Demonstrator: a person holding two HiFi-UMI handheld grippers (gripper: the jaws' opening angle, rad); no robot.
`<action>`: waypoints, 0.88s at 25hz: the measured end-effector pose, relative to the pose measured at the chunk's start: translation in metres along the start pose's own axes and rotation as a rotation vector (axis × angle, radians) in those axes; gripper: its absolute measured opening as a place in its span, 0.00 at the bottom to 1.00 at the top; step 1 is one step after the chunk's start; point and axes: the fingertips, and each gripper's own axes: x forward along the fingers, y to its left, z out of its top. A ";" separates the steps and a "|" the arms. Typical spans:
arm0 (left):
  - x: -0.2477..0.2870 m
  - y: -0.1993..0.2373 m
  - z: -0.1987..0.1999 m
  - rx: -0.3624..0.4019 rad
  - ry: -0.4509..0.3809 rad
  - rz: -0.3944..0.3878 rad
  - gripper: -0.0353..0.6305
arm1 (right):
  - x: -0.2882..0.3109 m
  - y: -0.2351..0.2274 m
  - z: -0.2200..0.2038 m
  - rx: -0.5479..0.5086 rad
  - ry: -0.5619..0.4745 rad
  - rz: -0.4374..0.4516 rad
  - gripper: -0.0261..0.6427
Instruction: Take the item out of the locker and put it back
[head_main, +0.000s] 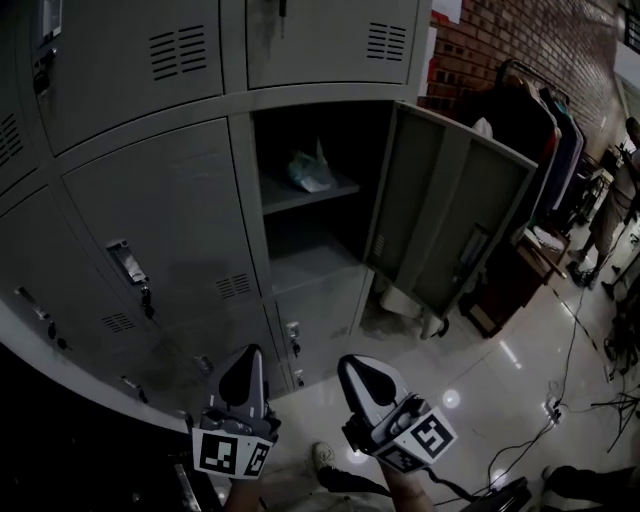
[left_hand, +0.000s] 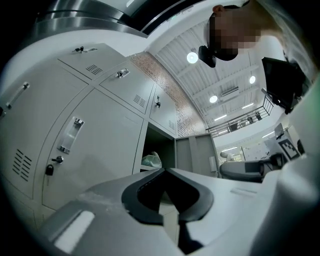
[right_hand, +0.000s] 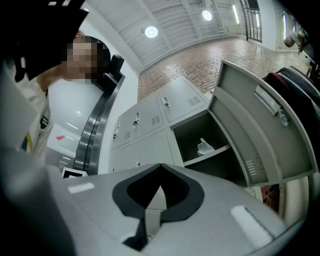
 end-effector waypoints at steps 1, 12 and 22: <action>-0.013 -0.004 -0.001 -0.003 0.003 -0.004 0.06 | -0.008 0.013 -0.001 0.005 -0.002 0.007 0.04; -0.217 -0.056 0.045 -0.002 -0.007 0.005 0.06 | -0.117 0.165 -0.008 -0.044 0.030 -0.028 0.04; -0.300 -0.100 0.104 0.001 -0.020 -0.006 0.06 | -0.173 0.252 0.023 -0.027 0.025 -0.039 0.04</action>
